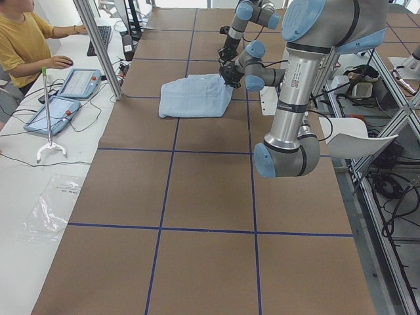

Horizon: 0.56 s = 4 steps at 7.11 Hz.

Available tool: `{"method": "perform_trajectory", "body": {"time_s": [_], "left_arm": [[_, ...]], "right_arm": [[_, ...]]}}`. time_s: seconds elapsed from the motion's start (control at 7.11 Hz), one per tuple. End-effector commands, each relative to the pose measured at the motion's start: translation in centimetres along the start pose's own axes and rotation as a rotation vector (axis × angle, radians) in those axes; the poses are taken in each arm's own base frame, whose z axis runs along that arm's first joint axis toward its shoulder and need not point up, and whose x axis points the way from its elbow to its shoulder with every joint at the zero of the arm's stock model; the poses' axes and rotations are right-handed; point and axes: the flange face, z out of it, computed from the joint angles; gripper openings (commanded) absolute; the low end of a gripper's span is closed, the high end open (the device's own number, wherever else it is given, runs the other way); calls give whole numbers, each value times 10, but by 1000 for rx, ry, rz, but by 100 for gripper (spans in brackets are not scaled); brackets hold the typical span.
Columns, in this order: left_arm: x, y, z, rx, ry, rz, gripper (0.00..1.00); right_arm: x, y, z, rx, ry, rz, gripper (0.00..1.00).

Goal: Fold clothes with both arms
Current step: 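Lift the near edge with both grippers and fold it over toward the far edge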

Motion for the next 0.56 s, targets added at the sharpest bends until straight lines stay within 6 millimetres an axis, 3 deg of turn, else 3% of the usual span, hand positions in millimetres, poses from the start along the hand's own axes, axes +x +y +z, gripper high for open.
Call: {"method": "perform_trajectory", "body": {"time_s": [0.0,0.28,0.42], "left_arm": [[31,-75,58,106,8,31,0],[49,-141,126,121,12,47,0],[52,-163,151,140,16,77,0]], "right_arm": [[-75,-34,59,3,-1,-9,0],[-150,-55,123,12,32,-50,0],[-171,-80,148,2,25,-69,0]]}}
